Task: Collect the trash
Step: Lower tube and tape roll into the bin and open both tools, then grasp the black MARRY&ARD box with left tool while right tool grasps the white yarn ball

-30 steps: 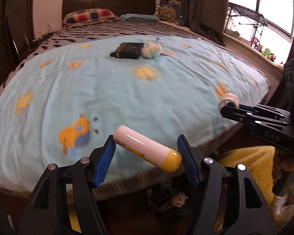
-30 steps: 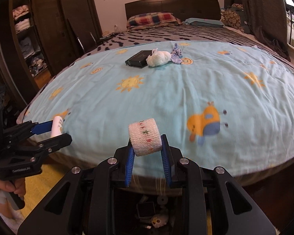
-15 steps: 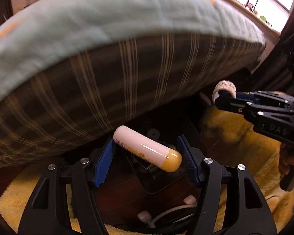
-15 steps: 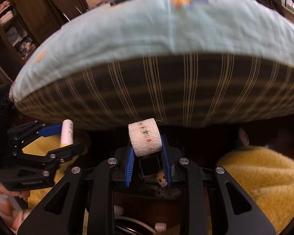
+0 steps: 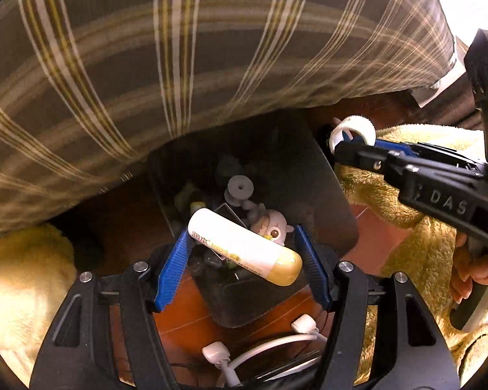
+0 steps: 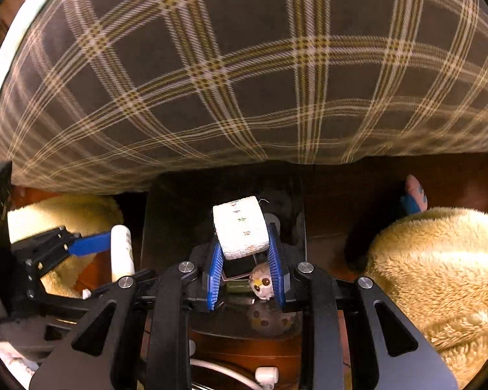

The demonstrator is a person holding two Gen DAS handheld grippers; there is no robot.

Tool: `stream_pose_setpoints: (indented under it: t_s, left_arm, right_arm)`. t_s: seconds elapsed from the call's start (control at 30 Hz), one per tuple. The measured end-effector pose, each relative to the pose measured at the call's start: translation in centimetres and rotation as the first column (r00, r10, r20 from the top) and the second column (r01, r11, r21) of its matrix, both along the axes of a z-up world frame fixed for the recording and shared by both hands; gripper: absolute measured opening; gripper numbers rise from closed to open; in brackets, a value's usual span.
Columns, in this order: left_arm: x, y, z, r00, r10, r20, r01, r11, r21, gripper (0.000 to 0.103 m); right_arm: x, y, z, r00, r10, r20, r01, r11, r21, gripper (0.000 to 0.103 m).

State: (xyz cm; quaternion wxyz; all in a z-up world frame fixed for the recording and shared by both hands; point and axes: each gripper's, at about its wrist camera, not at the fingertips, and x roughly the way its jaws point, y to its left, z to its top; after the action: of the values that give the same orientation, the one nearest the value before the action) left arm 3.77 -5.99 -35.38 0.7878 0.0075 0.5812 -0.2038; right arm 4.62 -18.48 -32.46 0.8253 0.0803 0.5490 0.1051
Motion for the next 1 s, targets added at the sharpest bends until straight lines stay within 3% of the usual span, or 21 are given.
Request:
stream_pose_setpoints:
  t_s: [0.23, 0.3, 0.53, 0.67, 0.8, 1.0]
  left_arm:
    - [-0.4, 0.1, -0.3, 1.0, 0.001, -0.017, -0.001, 1.0, 0.005, 0.065]
    - [-0.4, 0.3, -0.1, 1.0, 0.011, -0.007, -0.011, 1.0, 0.005, 0.072]
    - [-0.5, 1.0, 1.5, 0.999, 0.02, 0.039, -0.021, 1.0, 0.014, 0.081]
    - [-1.0, 2.0, 5.0, 0.991, 0.017, 0.133, -0.019, 1.0, 0.015, 0.087]
    - [-1.3, 4.1, 10.6, 0.965, 0.083, 0.25, -0.076, 0.996, -0.038, 0.088]
    - [0.0, 5.4, 17.8, 0.936, 0.126, 0.327, -0.11, 0.992, -0.066, 0.088]
  right_arm:
    - [0.5, -0.7, 0.2, 1.0, -0.017, 0.016, 0.016, 1.0, 0.015, 0.03]
    - [0.4, -0.8, 0.4, 1.0, -0.023, 0.02, 0.023, 0.999, 0.023, 0.054]
    - [0.3, -1.8, 3.5, 0.994, -0.074, 0.075, 0.071, 0.997, 0.037, 0.059]
    - [-0.1, -2.9, 7.1, 0.983, -0.099, 0.155, 0.093, 0.995, 0.048, 0.072]
    - [0.0, -3.7, 11.8, 0.957, -0.103, 0.272, 0.103, 0.995, 0.012, 0.084]
    - [2.1, -3.8, 18.1, 0.919, -0.063, 0.388, 0.062, 0.998, 0.016, 0.086]
